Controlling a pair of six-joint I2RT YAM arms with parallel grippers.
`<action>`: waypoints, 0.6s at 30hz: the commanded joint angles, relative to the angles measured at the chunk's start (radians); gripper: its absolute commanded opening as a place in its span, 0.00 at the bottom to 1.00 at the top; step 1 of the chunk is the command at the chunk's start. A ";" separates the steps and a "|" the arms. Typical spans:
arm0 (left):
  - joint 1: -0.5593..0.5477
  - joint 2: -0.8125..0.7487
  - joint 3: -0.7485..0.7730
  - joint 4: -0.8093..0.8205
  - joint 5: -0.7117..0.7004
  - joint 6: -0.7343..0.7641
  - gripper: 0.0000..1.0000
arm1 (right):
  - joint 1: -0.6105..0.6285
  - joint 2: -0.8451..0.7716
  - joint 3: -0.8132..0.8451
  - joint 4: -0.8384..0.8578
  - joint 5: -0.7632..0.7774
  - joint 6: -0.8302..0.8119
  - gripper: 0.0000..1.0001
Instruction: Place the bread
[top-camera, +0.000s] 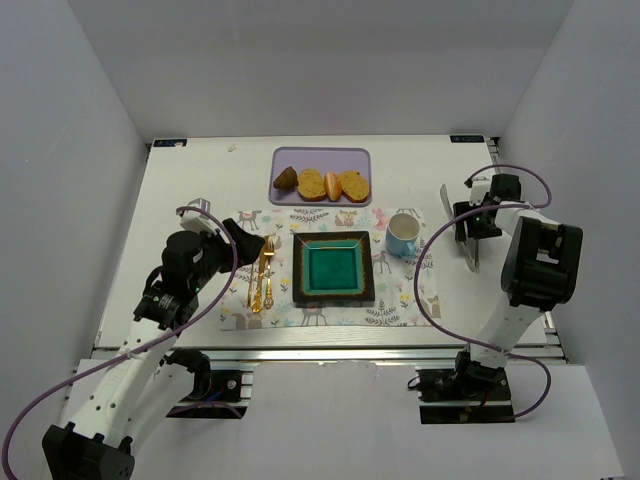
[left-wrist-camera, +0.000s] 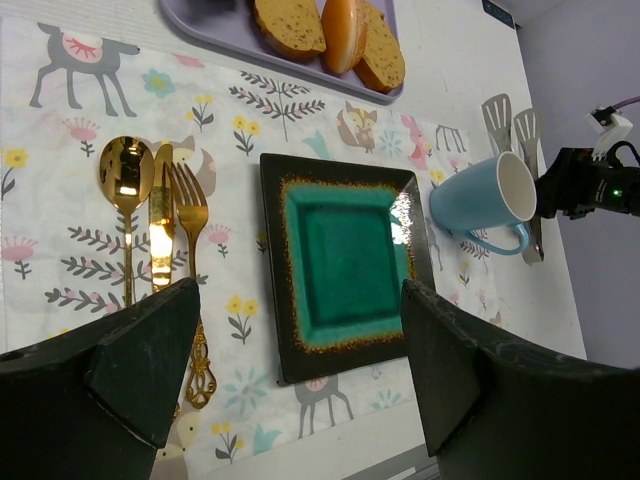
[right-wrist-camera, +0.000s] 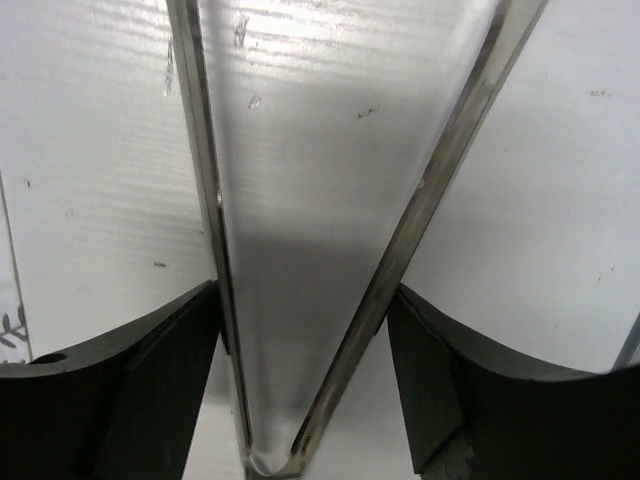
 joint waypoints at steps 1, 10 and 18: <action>0.001 -0.007 0.031 -0.015 -0.021 -0.006 0.91 | 0.003 0.044 0.016 0.021 0.013 0.003 0.70; 0.001 -0.007 0.037 -0.013 -0.021 -0.005 0.91 | -0.006 -0.031 -0.010 0.023 -0.028 -0.002 0.26; 0.001 -0.001 0.042 0.000 -0.010 -0.002 0.91 | 0.005 -0.207 0.122 -0.048 -0.240 0.053 0.27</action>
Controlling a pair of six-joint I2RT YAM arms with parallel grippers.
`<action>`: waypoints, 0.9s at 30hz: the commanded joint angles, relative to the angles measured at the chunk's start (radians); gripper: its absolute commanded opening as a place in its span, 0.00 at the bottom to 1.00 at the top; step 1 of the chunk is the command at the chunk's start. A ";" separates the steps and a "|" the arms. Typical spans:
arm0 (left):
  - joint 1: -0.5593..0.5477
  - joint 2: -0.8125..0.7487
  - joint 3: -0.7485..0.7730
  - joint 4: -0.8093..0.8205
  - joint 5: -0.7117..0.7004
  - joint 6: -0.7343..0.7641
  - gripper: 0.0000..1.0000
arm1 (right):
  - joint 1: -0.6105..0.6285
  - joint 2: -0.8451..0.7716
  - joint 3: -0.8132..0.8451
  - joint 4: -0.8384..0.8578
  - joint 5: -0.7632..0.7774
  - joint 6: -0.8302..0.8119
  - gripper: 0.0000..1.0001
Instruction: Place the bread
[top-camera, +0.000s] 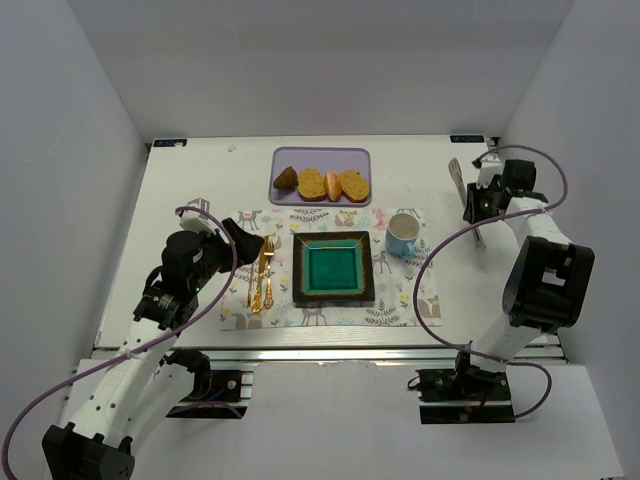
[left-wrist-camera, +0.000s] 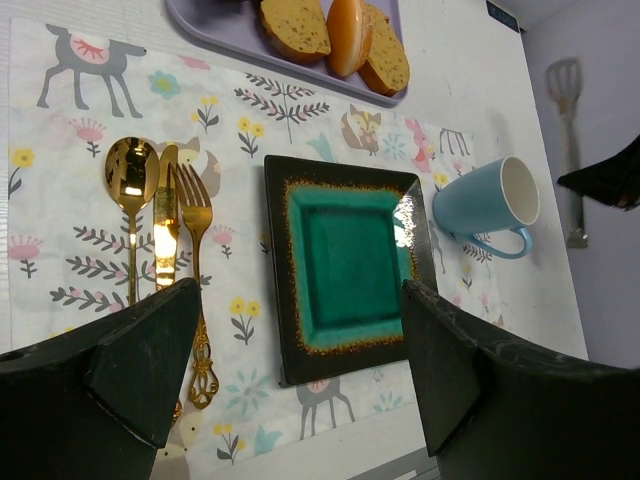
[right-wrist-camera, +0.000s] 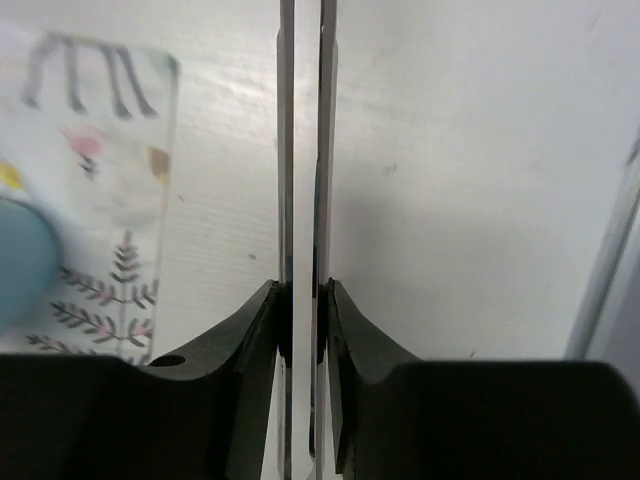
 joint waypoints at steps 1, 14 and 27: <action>0.001 0.004 0.039 0.013 0.005 0.000 0.91 | 0.012 -0.068 0.128 -0.031 -0.133 0.047 0.29; 0.001 -0.021 0.059 -0.018 -0.003 -0.004 0.91 | 0.253 0.014 0.382 -0.076 -0.187 0.112 0.43; 0.001 -0.047 0.089 -0.076 -0.037 -0.010 0.91 | 0.505 0.137 0.494 -0.065 -0.171 0.142 0.43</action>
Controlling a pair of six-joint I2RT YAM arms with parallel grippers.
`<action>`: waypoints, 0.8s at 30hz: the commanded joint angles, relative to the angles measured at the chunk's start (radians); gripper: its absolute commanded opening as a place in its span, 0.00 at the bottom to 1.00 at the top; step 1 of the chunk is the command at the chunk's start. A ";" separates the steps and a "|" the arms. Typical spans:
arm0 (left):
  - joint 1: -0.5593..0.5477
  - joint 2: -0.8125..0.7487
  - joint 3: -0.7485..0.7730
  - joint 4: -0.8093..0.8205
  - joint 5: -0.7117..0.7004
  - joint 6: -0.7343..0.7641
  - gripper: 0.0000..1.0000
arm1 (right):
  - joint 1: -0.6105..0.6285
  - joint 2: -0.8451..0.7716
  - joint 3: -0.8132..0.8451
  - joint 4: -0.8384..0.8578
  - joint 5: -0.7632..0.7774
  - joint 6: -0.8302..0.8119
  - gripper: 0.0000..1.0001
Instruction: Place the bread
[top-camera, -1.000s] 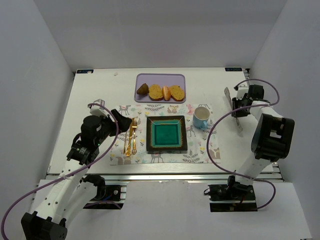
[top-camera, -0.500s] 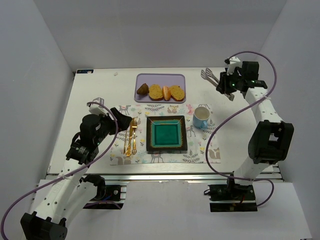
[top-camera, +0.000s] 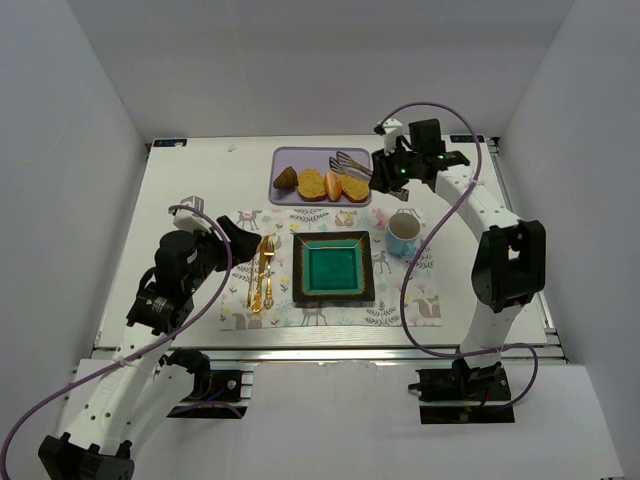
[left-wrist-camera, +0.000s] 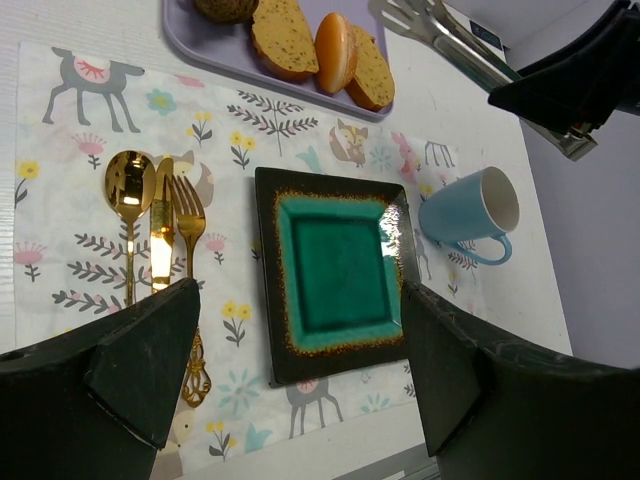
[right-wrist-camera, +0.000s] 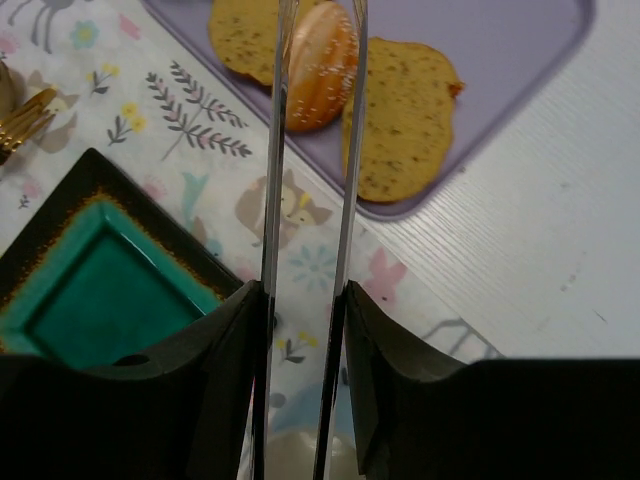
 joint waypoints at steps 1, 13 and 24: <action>0.001 -0.013 0.043 -0.023 -0.022 -0.007 0.91 | 0.036 0.020 0.071 0.024 0.003 0.033 0.43; 0.001 -0.008 0.042 -0.024 -0.027 -0.009 0.91 | 0.100 0.064 0.097 0.051 0.072 0.041 0.49; 0.001 -0.008 0.040 -0.029 -0.031 -0.009 0.91 | 0.125 0.092 0.075 0.077 0.152 0.047 0.53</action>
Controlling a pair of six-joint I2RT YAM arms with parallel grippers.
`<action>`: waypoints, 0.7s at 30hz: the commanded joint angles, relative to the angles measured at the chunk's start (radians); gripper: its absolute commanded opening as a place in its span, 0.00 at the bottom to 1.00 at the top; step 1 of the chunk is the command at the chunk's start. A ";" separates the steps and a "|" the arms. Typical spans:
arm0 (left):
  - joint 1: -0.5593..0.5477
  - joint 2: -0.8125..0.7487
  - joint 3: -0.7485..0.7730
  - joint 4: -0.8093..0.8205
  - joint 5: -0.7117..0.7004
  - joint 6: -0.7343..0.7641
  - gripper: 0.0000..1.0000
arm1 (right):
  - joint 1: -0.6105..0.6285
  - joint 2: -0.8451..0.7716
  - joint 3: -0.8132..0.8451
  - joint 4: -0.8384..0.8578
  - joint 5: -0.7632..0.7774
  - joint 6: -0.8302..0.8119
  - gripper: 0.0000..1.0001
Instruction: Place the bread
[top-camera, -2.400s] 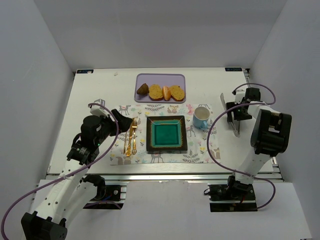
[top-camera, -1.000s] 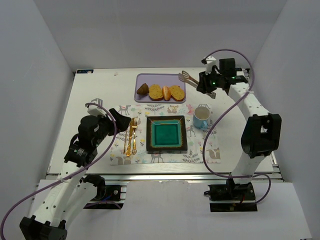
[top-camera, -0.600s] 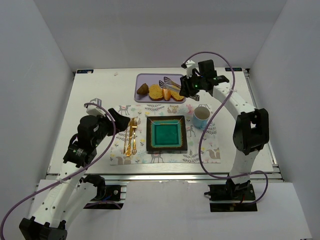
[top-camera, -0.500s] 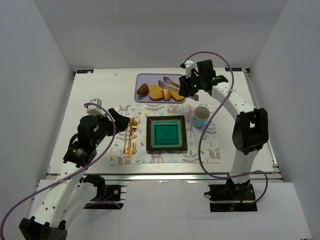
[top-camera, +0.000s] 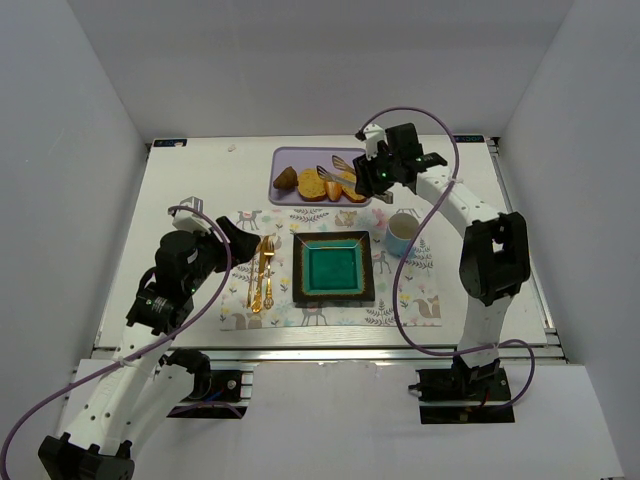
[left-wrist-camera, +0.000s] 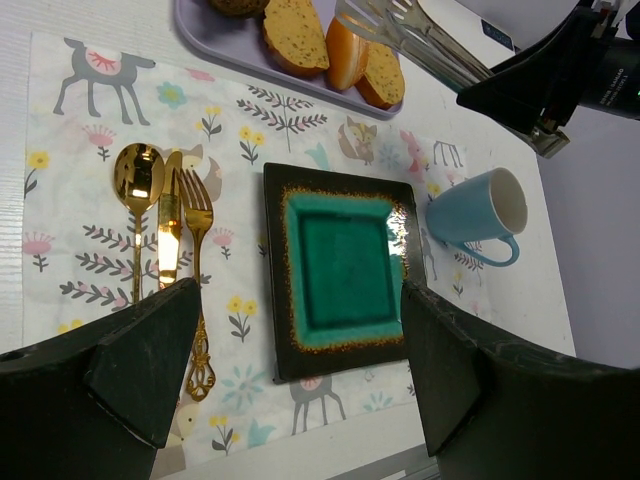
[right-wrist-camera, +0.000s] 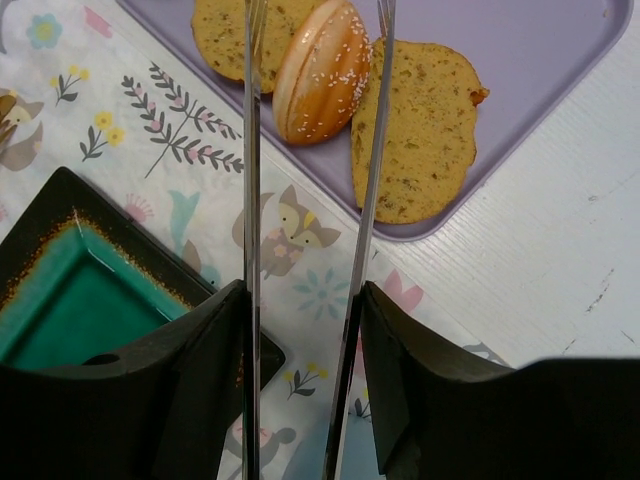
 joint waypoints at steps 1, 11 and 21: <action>0.001 -0.008 0.035 -0.006 -0.014 -0.002 0.91 | 0.014 0.004 0.025 0.059 0.034 0.011 0.54; 0.001 -0.016 0.035 -0.013 -0.020 -0.002 0.91 | 0.019 0.010 0.006 0.071 0.089 0.021 0.57; 0.001 -0.020 0.035 -0.014 -0.020 -0.002 0.91 | 0.023 0.021 -0.028 0.057 0.108 0.027 0.56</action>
